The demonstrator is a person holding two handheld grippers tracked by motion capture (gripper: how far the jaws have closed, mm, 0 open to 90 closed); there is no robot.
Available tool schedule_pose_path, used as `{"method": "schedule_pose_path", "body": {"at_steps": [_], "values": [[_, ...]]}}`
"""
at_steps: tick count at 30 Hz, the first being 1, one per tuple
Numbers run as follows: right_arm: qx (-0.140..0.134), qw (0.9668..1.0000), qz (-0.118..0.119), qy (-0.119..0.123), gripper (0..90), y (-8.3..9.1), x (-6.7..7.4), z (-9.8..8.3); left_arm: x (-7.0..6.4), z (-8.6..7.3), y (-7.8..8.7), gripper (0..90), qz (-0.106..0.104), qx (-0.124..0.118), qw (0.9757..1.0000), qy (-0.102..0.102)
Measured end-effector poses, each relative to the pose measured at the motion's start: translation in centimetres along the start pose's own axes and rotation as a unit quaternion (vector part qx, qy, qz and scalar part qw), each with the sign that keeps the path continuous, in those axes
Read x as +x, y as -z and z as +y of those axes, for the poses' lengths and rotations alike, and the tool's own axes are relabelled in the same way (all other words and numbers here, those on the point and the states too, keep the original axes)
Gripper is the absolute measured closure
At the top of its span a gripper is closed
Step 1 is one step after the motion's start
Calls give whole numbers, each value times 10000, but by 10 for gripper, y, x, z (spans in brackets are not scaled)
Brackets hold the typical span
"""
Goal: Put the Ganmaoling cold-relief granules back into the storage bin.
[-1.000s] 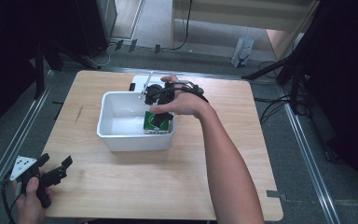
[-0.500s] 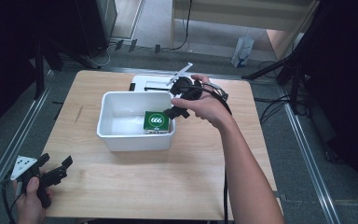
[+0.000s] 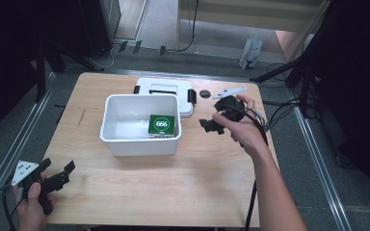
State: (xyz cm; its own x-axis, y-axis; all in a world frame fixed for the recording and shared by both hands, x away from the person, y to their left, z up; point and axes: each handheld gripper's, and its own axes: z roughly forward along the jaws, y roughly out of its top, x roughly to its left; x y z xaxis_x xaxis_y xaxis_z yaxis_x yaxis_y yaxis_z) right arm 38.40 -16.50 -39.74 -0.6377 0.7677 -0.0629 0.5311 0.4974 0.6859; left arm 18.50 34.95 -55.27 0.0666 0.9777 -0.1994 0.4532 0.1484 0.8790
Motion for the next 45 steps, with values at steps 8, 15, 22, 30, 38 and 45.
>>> {"method": "schedule_pose_path", "body": {"at_steps": [8, 15, 22, 30, 38, 45], "values": [[-279, 9984, -340, -354, 0, 12, -19, -45, 0, 0, 0, 116, 25, 7, 10000, 4], [-536, 9951, -501, -665, 0, 23, -31, -78, 0, 0, 0, 116, 32, -7, 10000, 2], [-828, 9888, -704, -1022, 0, 37, -42, -127, 0, 0, 0, 116, 38, -14, 10000, 16], [-988, 9815, -877, -1385, 0, 48, -52, -198, -1, 0, 1, 116, 74, -33, 10000, 24], [-1353, 9685, -1152, -1742, 0, 63, -56, -247, -1, -1, 1, 116, 90, -29, 9999, 35], [-1582, 9632, -1135, -1853, 0, 67, -45, -273, 0, -2, 3, 116, 117, -123, 9998, 120]]}}
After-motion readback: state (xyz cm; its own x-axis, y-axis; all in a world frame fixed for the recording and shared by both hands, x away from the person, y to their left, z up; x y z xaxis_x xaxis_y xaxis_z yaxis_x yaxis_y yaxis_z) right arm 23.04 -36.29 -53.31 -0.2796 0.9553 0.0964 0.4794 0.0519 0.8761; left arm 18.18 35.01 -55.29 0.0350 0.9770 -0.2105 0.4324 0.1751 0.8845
